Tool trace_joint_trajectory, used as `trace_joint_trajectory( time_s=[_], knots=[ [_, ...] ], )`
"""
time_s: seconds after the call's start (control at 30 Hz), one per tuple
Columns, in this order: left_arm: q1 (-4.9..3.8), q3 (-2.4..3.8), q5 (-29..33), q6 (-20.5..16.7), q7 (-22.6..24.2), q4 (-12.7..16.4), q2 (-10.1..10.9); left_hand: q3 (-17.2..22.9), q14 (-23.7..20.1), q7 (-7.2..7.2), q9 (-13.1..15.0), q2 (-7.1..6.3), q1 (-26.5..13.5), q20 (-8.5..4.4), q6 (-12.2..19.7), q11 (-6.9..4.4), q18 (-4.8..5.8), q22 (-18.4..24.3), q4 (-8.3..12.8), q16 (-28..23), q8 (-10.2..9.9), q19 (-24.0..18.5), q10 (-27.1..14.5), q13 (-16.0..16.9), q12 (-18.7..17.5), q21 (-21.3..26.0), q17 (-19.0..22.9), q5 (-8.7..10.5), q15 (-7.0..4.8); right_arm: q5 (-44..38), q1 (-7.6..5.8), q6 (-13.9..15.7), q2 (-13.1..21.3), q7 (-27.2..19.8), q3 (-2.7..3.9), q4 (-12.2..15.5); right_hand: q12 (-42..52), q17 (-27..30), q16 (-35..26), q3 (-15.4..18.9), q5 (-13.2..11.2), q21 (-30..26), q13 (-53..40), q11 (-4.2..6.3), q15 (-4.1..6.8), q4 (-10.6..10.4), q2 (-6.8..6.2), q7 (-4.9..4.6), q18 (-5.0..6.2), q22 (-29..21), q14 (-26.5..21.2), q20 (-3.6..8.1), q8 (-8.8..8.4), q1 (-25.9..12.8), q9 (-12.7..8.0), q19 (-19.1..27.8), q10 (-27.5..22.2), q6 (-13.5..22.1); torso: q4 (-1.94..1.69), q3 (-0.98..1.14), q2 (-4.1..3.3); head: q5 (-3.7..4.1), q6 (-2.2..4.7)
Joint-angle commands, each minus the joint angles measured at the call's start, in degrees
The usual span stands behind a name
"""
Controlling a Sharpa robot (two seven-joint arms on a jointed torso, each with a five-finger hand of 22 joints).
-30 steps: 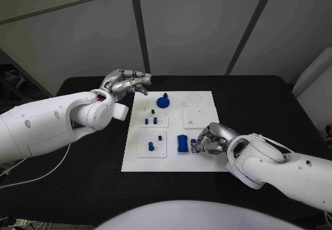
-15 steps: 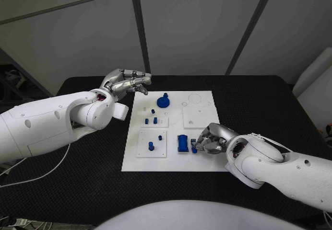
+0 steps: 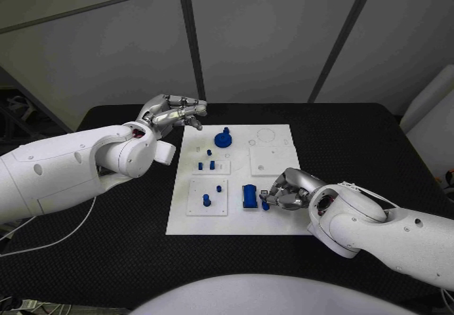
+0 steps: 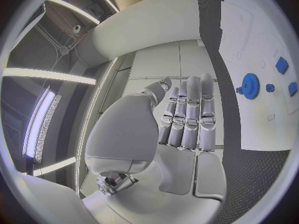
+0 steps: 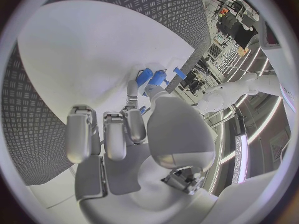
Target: Assemble the parts on the task board
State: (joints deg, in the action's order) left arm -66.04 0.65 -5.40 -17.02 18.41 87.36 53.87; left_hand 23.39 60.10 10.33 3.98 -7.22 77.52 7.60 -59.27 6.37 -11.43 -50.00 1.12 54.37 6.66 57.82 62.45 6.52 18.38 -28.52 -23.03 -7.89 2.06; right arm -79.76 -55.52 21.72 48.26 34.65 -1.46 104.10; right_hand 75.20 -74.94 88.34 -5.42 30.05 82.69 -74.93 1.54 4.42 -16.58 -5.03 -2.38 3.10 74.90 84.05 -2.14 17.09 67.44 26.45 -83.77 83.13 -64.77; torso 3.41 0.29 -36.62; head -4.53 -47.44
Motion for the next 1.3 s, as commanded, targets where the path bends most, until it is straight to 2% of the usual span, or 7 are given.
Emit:
trace_joint_trajectory(
  time_s=[0.03, 0.23, 0.4, 0.53, 0.63, 0.77, 1.3],
  knots=[
    [-0.08, 0.04, 0.05, 0.63, 0.05, 0.07, 0.00, -0.25, -0.27, 0.07, 0.00, 0.36, 0.10, 0.48, 0.39, -0.07, 1.04, 0.09, 0.13, -0.31, 0.00, 0.01, -0.42, 0.08, 0.25, 0.15, 0.10, -0.38, 0.24, -0.24, 0.03, -0.14, -0.08, -0.52, -0.07, 0.18, -0.04, -12.53, 0.17, 0.89, -0.80, 0.02, -4.65, -0.07, 0.38, -0.01, 0.19, -0.15, -0.75, 6.56, 5.39, 0.35, 0.29, -0.87, 0.14, 0.21, 0.32, 0.40, -0.01, -0.01, 0.02, 0.02, 0.07],
    [-0.08, 0.04, 0.05, 0.72, -0.07, 0.05, 0.00, -0.25, -0.27, 0.07, 0.00, 0.36, 0.10, 0.48, 0.39, -0.07, 1.04, 0.09, 0.13, -0.31, 0.00, 0.01, -0.42, 0.08, 0.25, 0.15, 0.10, -0.38, 0.24, -0.64, 0.03, 1.57, 0.60, -1.81, -0.08, 0.71, 0.00, -12.54, 0.18, 1.19, -0.97, 0.00, -4.70, -0.07, 0.37, -0.02, 0.31, -0.15, -0.74, 6.55, 5.39, 0.34, 0.33, -1.09, 0.17, 0.22, 0.34, 0.45, 0.06, 0.02, 0.02, 0.06, 0.21],
    [-0.08, 0.04, 0.05, 0.73, -0.07, 0.06, 0.06, -0.25, -0.27, 0.07, 0.00, 0.36, 0.10, 0.48, 0.39, -0.07, 1.04, 0.09, 0.13, -0.31, 0.00, 0.01, -0.42, 0.08, 0.25, 0.15, 0.10, -0.38, 0.24, -0.54, 0.04, 2.54, 2.32, -5.55, -0.11, 1.68, 0.09, -12.71, 0.28, 1.91, -1.97, 0.10, -4.81, -0.04, 0.39, 0.13, 0.46, -0.11, -0.78, 6.69, 5.43, 0.34, 0.48, -1.16, 0.26, 0.12, 0.39, 0.53, 0.02, 0.00, 0.05, 0.12, 0.28],
    [-0.08, 0.03, 0.05, 0.67, -0.06, 0.03, 0.14, -0.25, -0.27, 0.07, 0.00, 0.36, 0.10, 0.48, 0.39, -0.07, 1.04, 0.09, 0.13, -0.31, 0.00, 0.01, -0.42, 0.08, 0.25, 0.15, 0.10, -0.38, 0.24, -0.19, 0.04, 1.01, 4.21, -9.09, -0.12, 2.71, 0.08, -12.86, 0.36, 3.52, -6.37, 0.12, -4.92, -0.04, 0.41, 0.90, 0.11, -0.07, -0.79, 6.78, 5.46, 0.35, 0.83, 0.58, 0.50, 0.07, 0.35, 0.79, 0.08, 0.01, 0.08, 0.16, 0.34],
    [-0.08, 0.03, 0.05, 0.66, -0.05, -0.02, 0.10, -0.25, -0.27, 0.07, 0.00, 0.36, 0.10, 0.48, 0.39, -0.07, 1.04, 0.09, 0.13, -0.31, 0.00, 0.01, -0.42, 0.08, 0.25, 0.15, 0.10, -0.38, 0.24, -0.11, 0.04, -0.45, 4.99, -10.46, -0.13, 3.12, 0.05, -12.92, 0.39, 4.11, -8.11, 0.10, -4.96, -0.01, 0.41, 1.61, -0.09, -0.07, -0.79, 6.80, 5.48, 0.36, 1.00, 1.97, 0.60, 0.07, 0.33, 0.89, 0.11, -0.03, 0.10, 0.22, 0.39],
    [-0.08, 0.03, 0.05, 0.70, -0.05, -0.11, -0.01, -0.25, -0.27, 0.07, 0.00, 0.36, 0.10, 0.48, 0.39, -0.07, 1.04, 0.09, 0.13, -0.31, 0.00, 0.01, -0.42, 0.08, 0.25, 0.15, 0.10, -0.38, 0.24, -0.38, 0.06, -1.81, 5.57, -11.29, -0.15, 3.35, -0.05, -12.89, 0.37, 4.86, -10.27, 0.07, -4.97, -0.01, 0.39, 2.37, -0.03, -0.09, -0.79, 6.81, 5.47, 0.35, 1.16, 3.49, 0.67, 0.08, 0.28, 1.03, 0.07, 0.05, 0.02, 0.34, 0.49],
    [-0.07, 0.02, 0.05, 0.74, -0.06, -0.33, -0.19, -0.29, -0.32, 0.11, 0.01, 0.44, 0.15, 0.49, 0.46, -0.03, 1.04, 0.16, 0.15, -0.32, 0.04, 0.06, -0.55, 0.12, 0.36, 0.28, 0.13, -0.37, 0.26, -0.66, 0.09, -5.05, 5.23, -11.63, -0.18, 2.67, -0.07, -12.87, 0.35, 5.41, -11.09, 0.02, -5.01, -0.01, 0.39, 2.85, 0.17, -0.06, -0.78, 6.78, 5.46, 0.34, 1.27, 4.49, 0.71, 0.12, 0.26, 1.11, -0.07, 0.04, -0.05, 0.49, 0.44]
  ],
)
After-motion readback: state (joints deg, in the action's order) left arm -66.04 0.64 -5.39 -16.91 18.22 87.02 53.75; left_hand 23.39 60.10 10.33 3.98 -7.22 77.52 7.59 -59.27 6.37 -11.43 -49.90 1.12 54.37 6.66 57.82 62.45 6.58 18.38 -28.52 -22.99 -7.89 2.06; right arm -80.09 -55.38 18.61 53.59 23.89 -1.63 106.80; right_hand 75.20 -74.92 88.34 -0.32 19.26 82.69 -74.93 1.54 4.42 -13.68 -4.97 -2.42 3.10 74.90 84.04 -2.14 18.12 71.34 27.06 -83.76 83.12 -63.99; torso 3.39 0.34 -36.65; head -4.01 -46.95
